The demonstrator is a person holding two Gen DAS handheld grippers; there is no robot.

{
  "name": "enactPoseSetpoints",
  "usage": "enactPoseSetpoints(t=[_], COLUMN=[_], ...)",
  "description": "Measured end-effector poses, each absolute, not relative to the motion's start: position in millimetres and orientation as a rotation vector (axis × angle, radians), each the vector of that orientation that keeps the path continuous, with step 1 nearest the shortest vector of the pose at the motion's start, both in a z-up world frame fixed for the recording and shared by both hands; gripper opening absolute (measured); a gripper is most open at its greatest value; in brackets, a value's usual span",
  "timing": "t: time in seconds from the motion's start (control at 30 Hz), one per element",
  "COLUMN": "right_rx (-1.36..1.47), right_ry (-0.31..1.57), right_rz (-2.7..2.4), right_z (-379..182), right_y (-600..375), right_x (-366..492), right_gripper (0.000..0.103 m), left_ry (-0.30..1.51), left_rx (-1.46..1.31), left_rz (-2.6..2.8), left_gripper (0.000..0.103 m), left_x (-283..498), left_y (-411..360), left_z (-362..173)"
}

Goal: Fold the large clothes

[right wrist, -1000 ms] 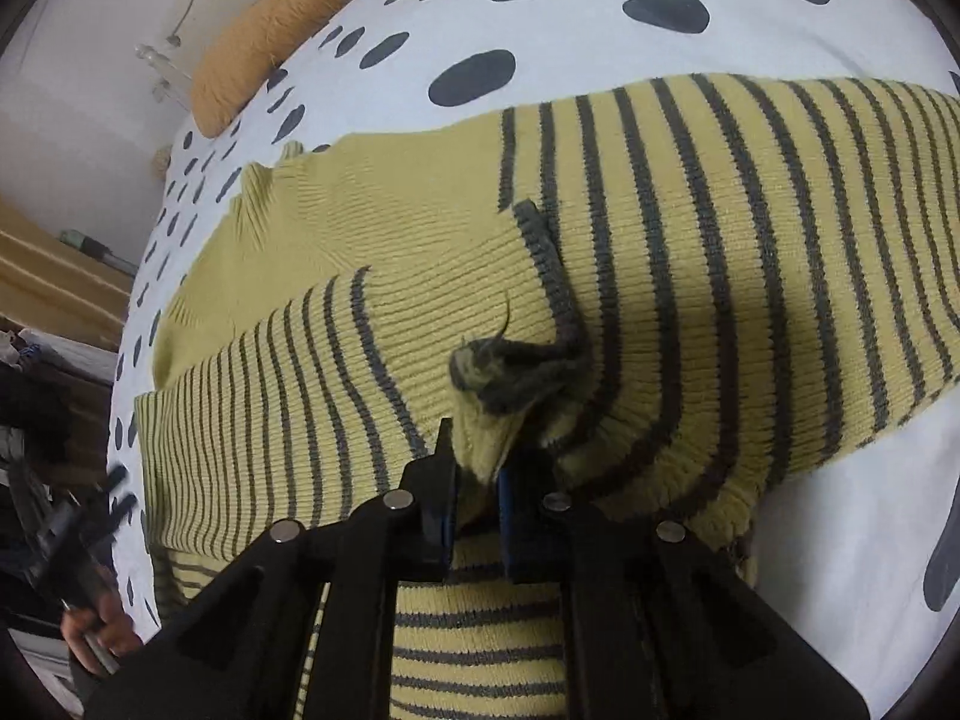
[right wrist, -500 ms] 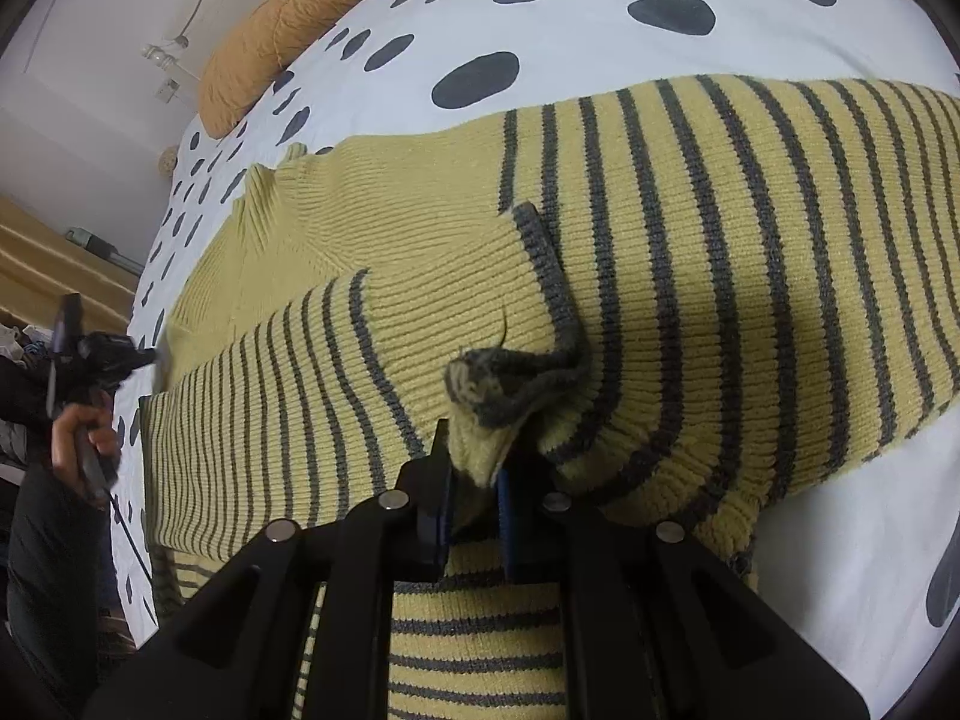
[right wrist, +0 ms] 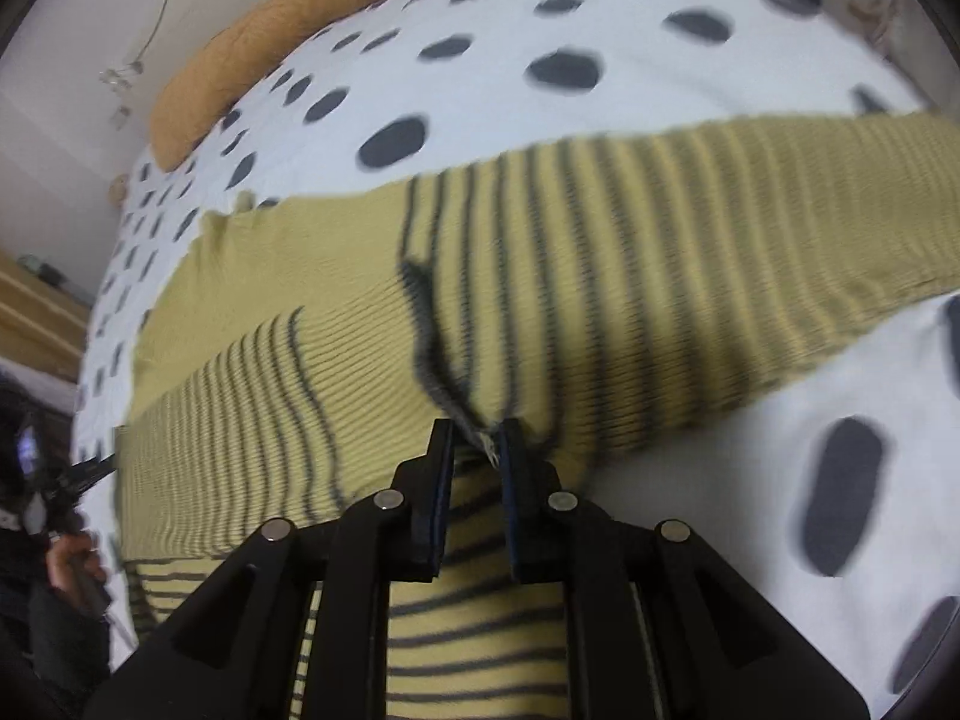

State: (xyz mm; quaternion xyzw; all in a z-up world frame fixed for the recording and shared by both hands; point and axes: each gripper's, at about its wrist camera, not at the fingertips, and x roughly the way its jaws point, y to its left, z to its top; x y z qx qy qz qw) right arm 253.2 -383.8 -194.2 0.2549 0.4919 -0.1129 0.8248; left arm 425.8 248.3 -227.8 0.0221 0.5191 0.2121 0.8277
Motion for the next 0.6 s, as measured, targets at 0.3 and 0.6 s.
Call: enactPoseSetpoints(t=[0.3,0.6], right_rx=[0.674,0.723], right_ry=[1.000,1.006], right_rz=[0.095,-0.215], right_z=[-190,-186], right_y=[-339,-457], right_x=[285,230], right_gripper=[0.019,0.011], left_ry=[1.130,1.175], left_rx=[-0.236,-0.218], left_rz=[-0.160,0.202], left_gripper=[0.044,0.060], left_x=[355,335], left_y=[175,221], left_z=[-202,-228])
